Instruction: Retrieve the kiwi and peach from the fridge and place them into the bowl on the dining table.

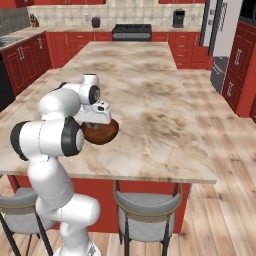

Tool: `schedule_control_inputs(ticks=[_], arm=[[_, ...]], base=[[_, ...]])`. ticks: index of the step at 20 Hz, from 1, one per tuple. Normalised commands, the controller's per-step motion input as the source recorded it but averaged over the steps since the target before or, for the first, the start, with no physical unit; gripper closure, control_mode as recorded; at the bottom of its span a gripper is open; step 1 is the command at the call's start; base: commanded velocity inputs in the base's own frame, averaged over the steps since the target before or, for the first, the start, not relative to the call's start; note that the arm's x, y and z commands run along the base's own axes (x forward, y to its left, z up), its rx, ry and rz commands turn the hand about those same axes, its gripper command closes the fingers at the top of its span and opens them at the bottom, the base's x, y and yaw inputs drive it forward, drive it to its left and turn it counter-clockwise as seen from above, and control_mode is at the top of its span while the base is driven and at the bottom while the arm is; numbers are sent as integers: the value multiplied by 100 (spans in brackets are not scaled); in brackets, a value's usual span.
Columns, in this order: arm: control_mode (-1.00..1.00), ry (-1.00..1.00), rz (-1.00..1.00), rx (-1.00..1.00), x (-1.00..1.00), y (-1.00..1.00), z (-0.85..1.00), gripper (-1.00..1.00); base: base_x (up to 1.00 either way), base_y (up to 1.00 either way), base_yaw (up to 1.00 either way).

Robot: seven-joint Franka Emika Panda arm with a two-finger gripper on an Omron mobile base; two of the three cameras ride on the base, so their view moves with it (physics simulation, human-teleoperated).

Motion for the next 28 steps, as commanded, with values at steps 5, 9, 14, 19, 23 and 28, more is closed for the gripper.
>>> schedule_control_inputs(ticks=[5,9,14,19,23,28], arm=[[-100,-2,0,0,68,4,-35,100],[-100,0,0,0,62,4,-33,100],[-100,0,0,0,48,10,-36,100],[-100,-1,0,0,24,12,-30,100],[-100,-20,-5,0,-21,-3,33,100],[-100,-32,-12,0,-58,-18,97,100]], base=[[0,0,0],[0,0,0],[0,0,0],[0,0,0],[0,0,0],[0,0,0]])
